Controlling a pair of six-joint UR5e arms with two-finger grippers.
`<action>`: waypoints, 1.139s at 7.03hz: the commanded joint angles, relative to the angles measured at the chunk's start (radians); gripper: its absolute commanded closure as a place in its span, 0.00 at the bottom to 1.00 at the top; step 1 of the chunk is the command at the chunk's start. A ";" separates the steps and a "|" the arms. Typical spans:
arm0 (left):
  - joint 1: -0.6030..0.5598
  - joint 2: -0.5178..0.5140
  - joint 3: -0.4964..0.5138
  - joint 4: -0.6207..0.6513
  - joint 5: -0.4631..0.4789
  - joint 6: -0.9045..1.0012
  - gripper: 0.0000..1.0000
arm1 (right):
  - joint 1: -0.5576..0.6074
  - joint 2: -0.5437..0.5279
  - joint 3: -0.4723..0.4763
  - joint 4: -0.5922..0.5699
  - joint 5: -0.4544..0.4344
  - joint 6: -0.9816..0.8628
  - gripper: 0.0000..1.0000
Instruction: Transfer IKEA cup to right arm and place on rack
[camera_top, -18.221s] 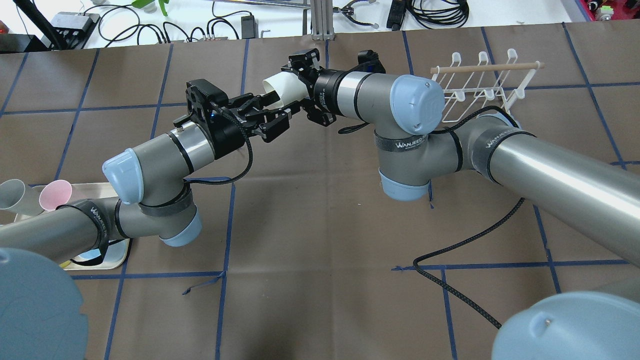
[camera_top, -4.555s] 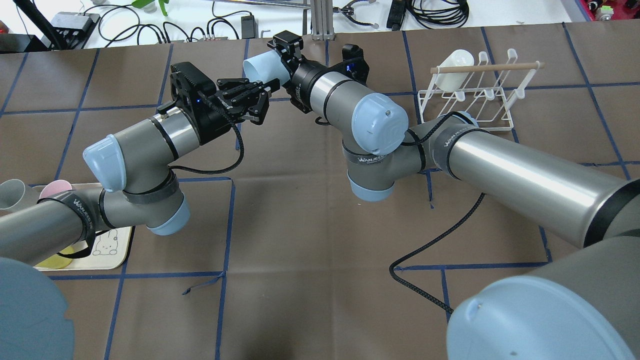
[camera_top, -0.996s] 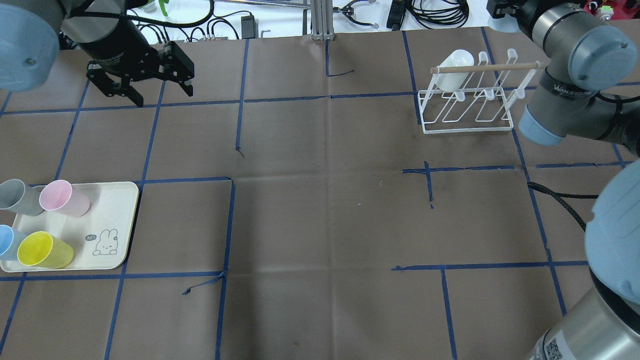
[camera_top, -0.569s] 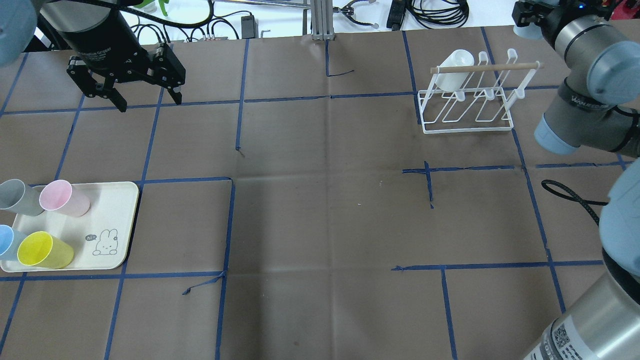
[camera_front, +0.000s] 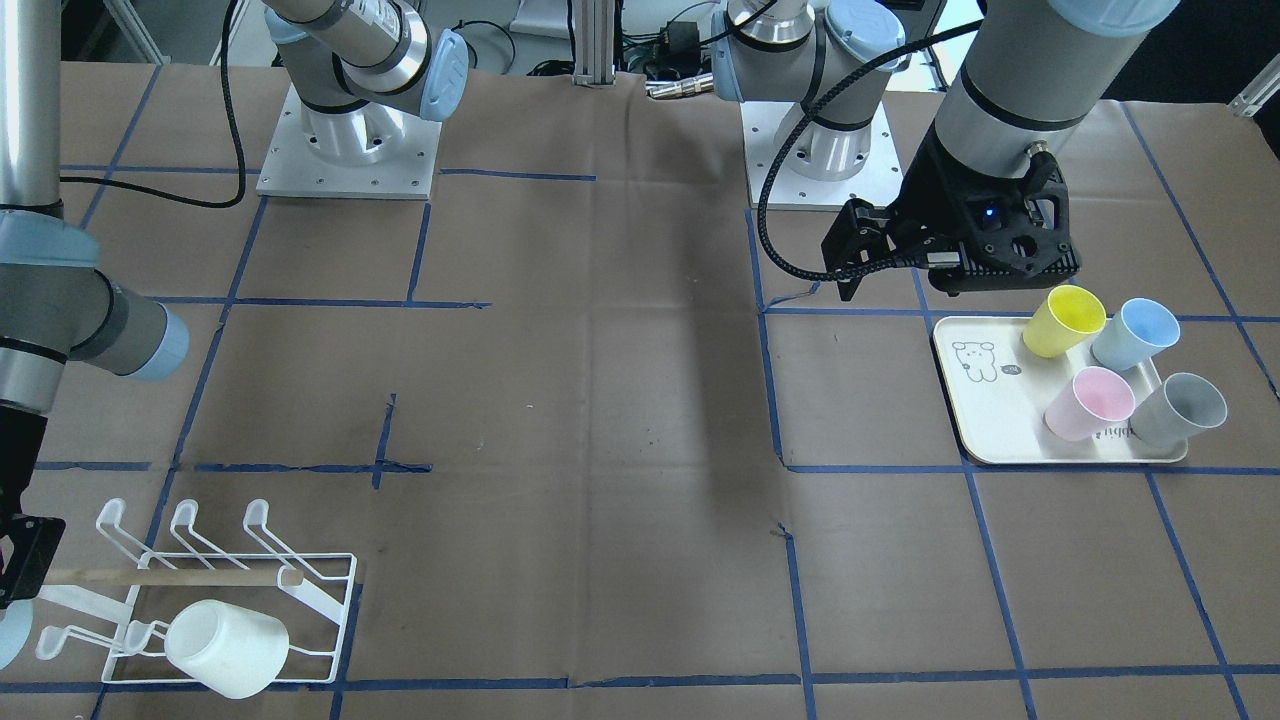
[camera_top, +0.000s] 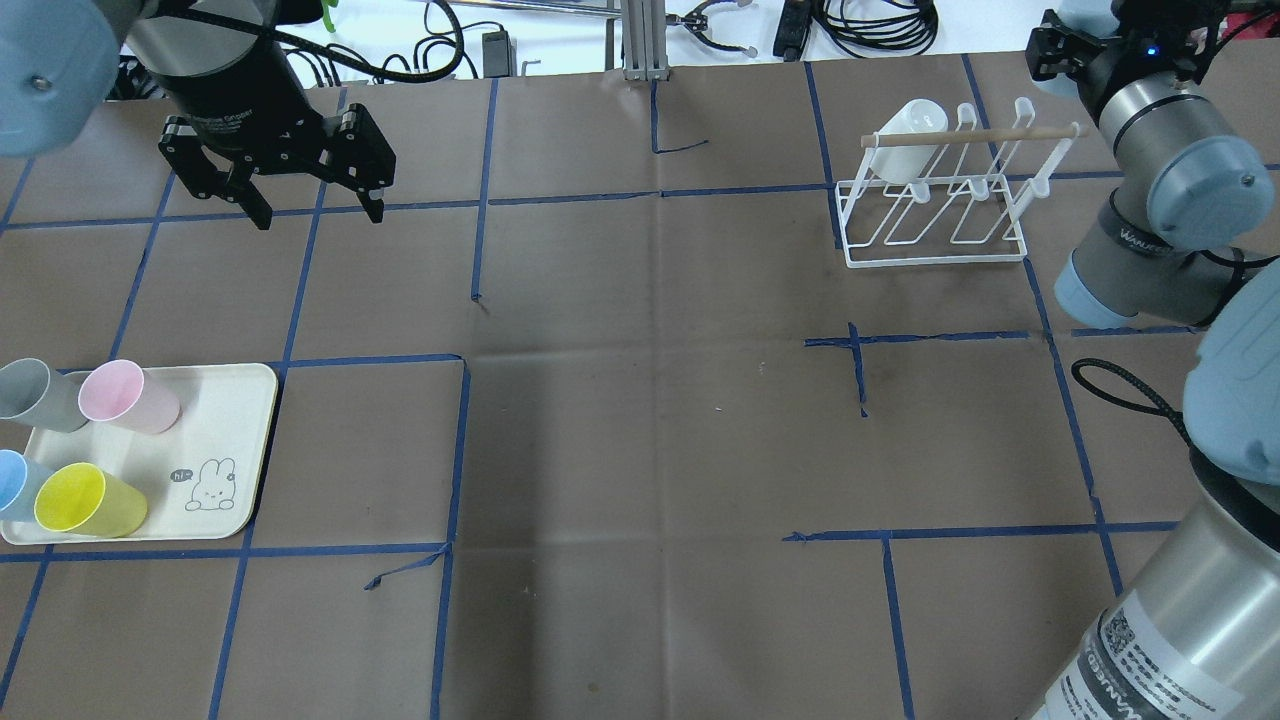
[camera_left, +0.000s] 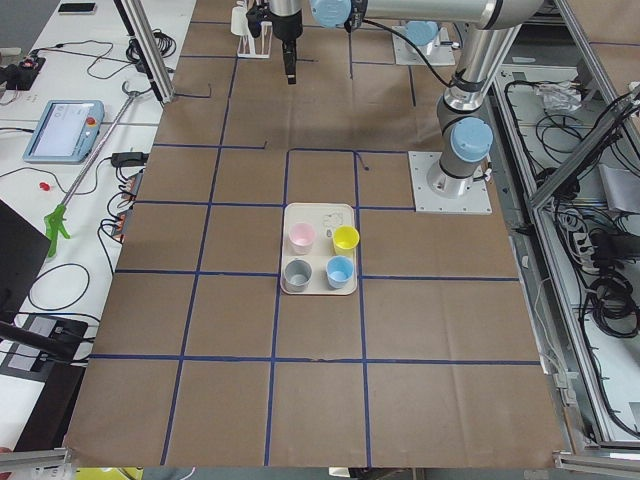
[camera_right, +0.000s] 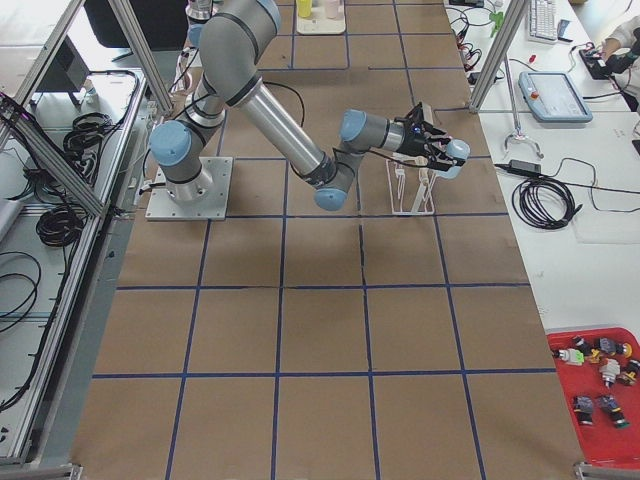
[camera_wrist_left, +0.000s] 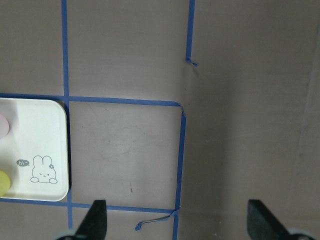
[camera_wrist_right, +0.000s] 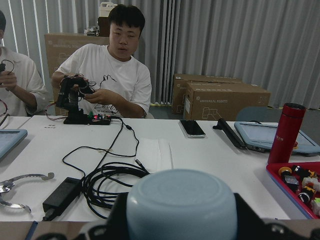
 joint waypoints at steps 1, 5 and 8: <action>0.000 0.007 -0.001 0.022 -0.004 0.000 0.01 | 0.003 0.032 -0.028 -0.003 0.000 0.003 0.86; 0.004 0.008 -0.013 0.021 -0.035 0.012 0.01 | 0.035 0.081 -0.060 -0.008 0.000 0.013 0.85; 0.007 0.010 -0.015 0.021 -0.029 0.014 0.01 | 0.046 0.098 -0.054 -0.021 0.000 0.013 0.85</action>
